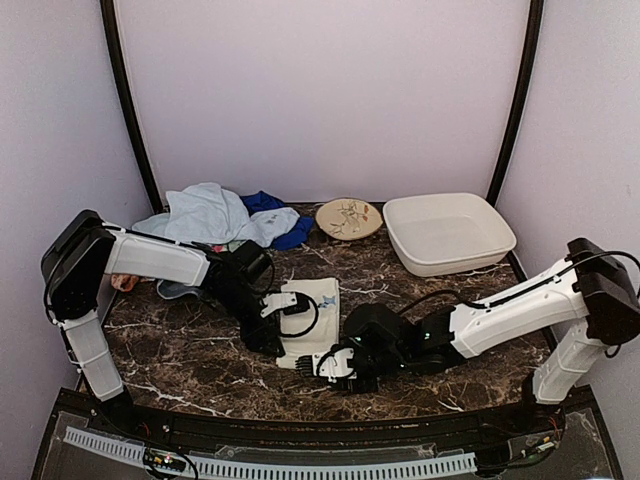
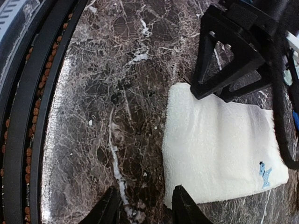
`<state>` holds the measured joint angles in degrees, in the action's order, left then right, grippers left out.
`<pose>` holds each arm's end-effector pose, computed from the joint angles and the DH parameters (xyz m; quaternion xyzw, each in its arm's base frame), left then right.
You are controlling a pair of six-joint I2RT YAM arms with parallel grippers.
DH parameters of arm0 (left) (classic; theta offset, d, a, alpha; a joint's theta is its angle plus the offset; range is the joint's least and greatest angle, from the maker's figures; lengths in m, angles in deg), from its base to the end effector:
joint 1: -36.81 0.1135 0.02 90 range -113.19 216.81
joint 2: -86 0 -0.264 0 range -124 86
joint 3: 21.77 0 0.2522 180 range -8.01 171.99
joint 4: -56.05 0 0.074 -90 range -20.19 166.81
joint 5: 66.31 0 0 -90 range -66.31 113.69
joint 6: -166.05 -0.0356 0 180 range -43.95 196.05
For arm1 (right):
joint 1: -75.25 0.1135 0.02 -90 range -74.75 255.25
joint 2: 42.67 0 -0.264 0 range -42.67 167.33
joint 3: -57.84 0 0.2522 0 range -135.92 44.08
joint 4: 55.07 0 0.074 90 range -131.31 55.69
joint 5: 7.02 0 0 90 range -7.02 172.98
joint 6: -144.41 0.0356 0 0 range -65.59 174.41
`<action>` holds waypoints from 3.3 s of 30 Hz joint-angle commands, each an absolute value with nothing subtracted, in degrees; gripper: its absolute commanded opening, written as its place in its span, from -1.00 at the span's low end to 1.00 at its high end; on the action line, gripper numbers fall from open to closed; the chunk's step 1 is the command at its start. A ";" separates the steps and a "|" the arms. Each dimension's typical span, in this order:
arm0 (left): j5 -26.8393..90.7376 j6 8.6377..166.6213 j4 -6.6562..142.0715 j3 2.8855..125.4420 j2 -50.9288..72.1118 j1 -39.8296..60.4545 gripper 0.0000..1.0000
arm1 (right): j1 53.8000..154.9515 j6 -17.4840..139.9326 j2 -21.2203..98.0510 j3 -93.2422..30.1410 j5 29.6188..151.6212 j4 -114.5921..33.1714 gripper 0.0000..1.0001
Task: Roll the towels
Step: Roll the towel at the center of the board.
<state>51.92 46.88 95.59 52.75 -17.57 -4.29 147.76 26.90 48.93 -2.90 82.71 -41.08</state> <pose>0.2458 -0.2368 0.1496 0.5855 0.7532 -0.2570 0.1543 0.0968 0.3067 0.1707 -0.7069 0.5941 0.1449 0.3555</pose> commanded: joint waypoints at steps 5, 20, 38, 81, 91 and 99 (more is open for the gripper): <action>49.40 47.75 93.29 50.95 -16.76 -4.45 0.40 | 148.52 17.76 56.84 -6.65 74.92 -46.12 -0.31; 58.72 42.52 91.05 43.66 -5.77 6.31 0.68 | 144.69 27.66 61.38 -8.50 76.89 -47.09 -0.90; 46.76 34.32 96.49 44.40 -1.39 -2.26 0.48 | 128.68 55.04 72.36 -31.22 121.49 -21.30 -1.00; 65.57 42.77 106.33 62.16 -24.40 -0.41 -1.00 | 123.85 62.24 53.86 -10.52 99.54 -43.74 0.17; 69.53 39.46 113.75 65.63 -26.15 -0.60 -1.00 | 121.68 63.66 32.96 4.91 85.49 -60.63 1.00; 69.25 39.45 115.09 68.07 -28.28 -1.30 -1.00 | 136.79 34.54 34.14 4.74 78.88 -49.88 0.93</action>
<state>67.65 40.19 111.92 65.51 -26.66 -0.99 127.91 50.36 33.47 4.05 84.54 -52.99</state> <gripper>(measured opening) 0.026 0.991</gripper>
